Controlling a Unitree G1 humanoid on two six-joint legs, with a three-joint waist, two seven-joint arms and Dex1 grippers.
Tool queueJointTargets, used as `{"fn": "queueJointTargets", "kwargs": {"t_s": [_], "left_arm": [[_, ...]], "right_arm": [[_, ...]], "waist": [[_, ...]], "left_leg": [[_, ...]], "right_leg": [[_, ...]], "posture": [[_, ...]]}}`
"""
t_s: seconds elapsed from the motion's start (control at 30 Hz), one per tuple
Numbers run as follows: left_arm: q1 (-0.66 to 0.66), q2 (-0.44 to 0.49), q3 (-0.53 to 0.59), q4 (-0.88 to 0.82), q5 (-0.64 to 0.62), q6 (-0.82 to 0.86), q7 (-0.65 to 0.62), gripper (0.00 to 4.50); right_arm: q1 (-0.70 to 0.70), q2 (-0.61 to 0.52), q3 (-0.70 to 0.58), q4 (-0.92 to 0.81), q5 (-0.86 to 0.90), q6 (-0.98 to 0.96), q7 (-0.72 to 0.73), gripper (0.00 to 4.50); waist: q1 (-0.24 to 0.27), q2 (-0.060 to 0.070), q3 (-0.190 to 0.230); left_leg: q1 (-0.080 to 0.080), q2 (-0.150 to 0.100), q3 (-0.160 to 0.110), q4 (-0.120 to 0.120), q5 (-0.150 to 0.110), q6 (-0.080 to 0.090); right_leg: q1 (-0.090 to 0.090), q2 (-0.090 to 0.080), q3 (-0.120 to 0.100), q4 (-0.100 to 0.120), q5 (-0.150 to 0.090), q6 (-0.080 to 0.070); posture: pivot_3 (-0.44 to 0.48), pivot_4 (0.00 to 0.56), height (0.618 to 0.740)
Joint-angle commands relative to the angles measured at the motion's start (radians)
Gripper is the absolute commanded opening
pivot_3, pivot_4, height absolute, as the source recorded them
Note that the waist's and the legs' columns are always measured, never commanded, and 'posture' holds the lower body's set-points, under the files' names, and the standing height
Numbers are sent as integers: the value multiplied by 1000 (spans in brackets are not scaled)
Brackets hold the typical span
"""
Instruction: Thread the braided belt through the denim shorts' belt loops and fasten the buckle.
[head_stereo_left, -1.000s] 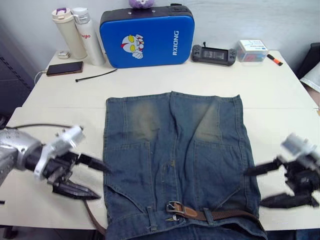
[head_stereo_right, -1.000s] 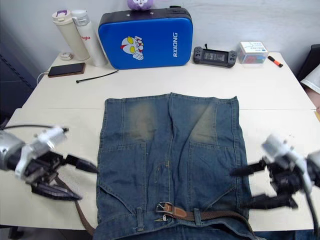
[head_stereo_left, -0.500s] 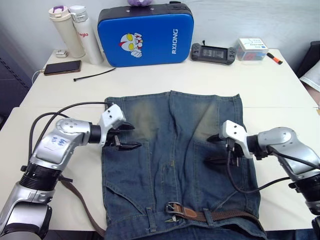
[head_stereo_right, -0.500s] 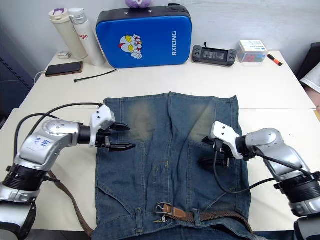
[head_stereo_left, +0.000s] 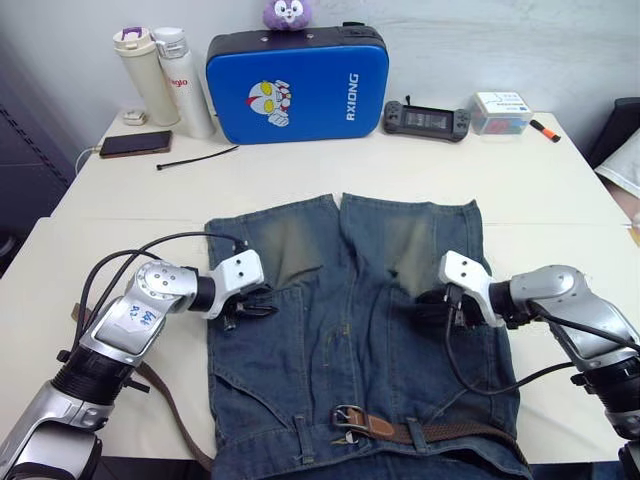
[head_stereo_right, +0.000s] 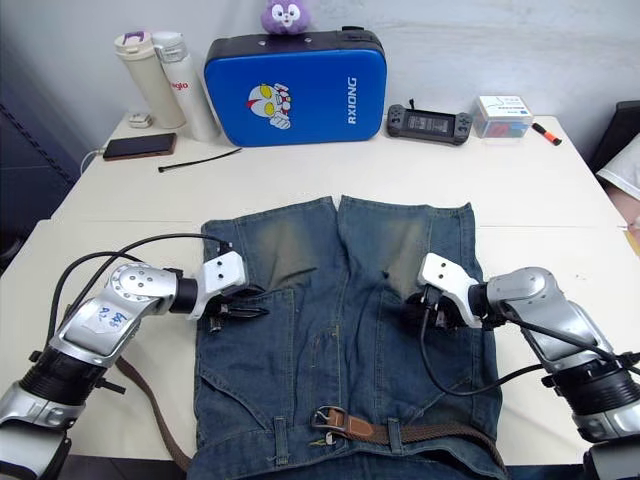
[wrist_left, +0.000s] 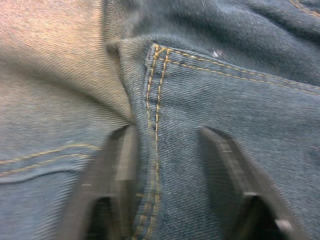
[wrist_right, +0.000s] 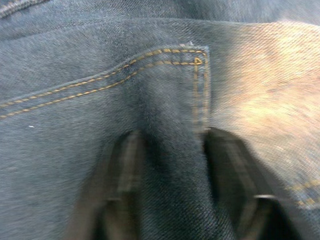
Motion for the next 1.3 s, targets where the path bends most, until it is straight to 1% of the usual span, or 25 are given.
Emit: {"fn": "queueJointTargets", "kwargs": {"t_s": [0.03, 0.07, 0.17, 0.3, 0.37, 0.43, 0.5, 0.57, 0.63, 0.7, 0.77, 0.83, 0.93, 1.0, 1.03, 1.1, 1.2, 1.3], "left_arm": [[18, -1, -11, 17, 8, 40, -29, 357], [15, -3, -3, 16, 3, 38, -33, 78], [10, -8, 29, 5, -19, 39, -47, 78], [-22, 15, 139, -44, -110, 85, -82, 78], [-94, 23, 228, 7, -153, 102, -76, 78], [-145, 35, 263, 56, -159, 92, -75, 78], [-214, 26, 259, 123, -140, 64, -66, 78], [-276, 6, 234, 206, -101, 14, -57, 78], [-322, -20, 221, 290, -71, -41, -48, 78], [-370, -49, 210, 409, -34, -115, -38, 78], [-422, -66, 177, 549, 37, -222, -18, 78], [-489, -93, 156, 716, 101, -334, 32, 78], [-572, -130, 145, 908, 158, -458, 91, 78], [-612, -150, 149, 997, 182, -514, 125, 78], [-629, -156, 149, 1032, 194, -537, 139, 78], [-657, -170, 152, 1091, 212, -571, 159, 78], [-681, -188, 147, 1157, 239, -610, 174, 78], [-685, -208, 141, 1199, 267, -640, 207, 78]], "right_arm": [[36, 9, 8, -19, 30, 81, 16, 121], [32, 11, -1, -30, 39, 82, 17, 0], [22, 14, -33, -61, 71, 67, 36, 0], [-7, -17, -119, -133, 136, 13, 94, 0], [-86, -28, -151, -117, 126, 4, 79, 0], [-155, -24, -160, -88, 116, 5, 61, 0], [-248, -7, -123, -22, 64, -35, 52, 0], [-342, 37, -83, 71, 16, -60, 20, 0], [-399, 75, -53, 154, -33, -113, 2, 0], [-459, 109, -16, 248, -100, -161, -25, 0], [-541, 177, 0, 383, -141, -199, -66, 0], [-604, 230, 22, 514, -184, -260, -88, 0], [-644, 271, 46, 659, -244, -357, -111, 0], [-664, 289, 48, 746, -276, -413, -138, 0], [-673, 295, 50, 784, -294, -441, -151, 0], [-694, 309, 40, 851, -312, -478, -175, 0], [-732, 328, 34, 957, -342, -546, -216, 0], [-773, 349, 26, 1065, -364, -614, -269, 0]], "waist": [[-1, 0, -1], [-1, 1, -1], [-1, 1, -1], [-2, 3, 4], [-4, 3, 7], [-4, 2, 18], [-5, 2, 19], [-5, 2, 19], [-5, 2, 19], [-6, 2, 19], [-10, 1, 19], [-16, 1, 20], [-24, 0, 19], [-28, 0, 19], [-30, 0, 20], [-33, 0, 20], [-42, 0, 20], [-50, 0, 20]], "left_leg": [[0, 0, 0, 0, 0, 0], [0, 0, 0, 0, 0, 0], [0, 0, 0, -1, 0, 0], [-4, 0, 0, -1, 0, 0], [-4, 1, 1, -1, 0, 0], [-4, 0, 1, 0, 1, -1], [-4, 0, 1, 0, 2, -2], [-4, 0, 1, -1, 2, -2], [-4, 0, 2, -2, 2, -2], [-4, 0, 2, -2, 2, -2], [-6, -1, 2, -1, 2, -2], [-8, -1, 2, 0, 2, -2], [-11, -2, 2, 1, 2, -2], [-22, -3, 1, 7, 2, -2], [-23, -3, 2, 7, 2, -1], [-24, -5, 3, 8, 2, -1], [-36, -5, 2, 16, 2, -1], [-37, -7, 2, 16, 2, -1]], "right_leg": [[0, 0, 1, 0, 0, 0], [0, 0, 2, -1, 0, 0], [-1, 0, 4, -1, 0, 0], [-4, 0, 4, -1, 0, 0], [-5, 1, 4, -1, 0, 0], [-5, 1, 4, 0, 0, 0], [-6, 1, 2, 2, 0, 0], [-7, 1, -2, 3, 0, 0], [-7, 1, -4, 3, 0, 0], [-7, 1, -6, 7, 0, 0], [-9, 1, -9, 7, 0, 0], [-10, 2, -12, 9, 0, 0], [-15, 1, -15, 13, 0, 0], [-26, 0, -16, 19, 0, 0], [-28, 0, -17, 22, 0, 0], [-32, -3, -18, 28, 0, 0], [-42, -3, -18, 32, 0, 0], [-42, -5, -18, 32, 0, 0]], "posture": [[0, 150, 677], [0, 150, 677], [0, 150, 677], [0, 150, 677], [0, 150, 677], [0, 150, 677], [0, 150, 677], [0, 150, 677], [0, 150, 677], [0, 150, 677], [0, 150, 677], [0, 150, 677], [0, 150, 677], [0, 150, 677], [0, 150, 677], [0, 150, 677], [0, 150, 677], [0, 150, 677]]}}
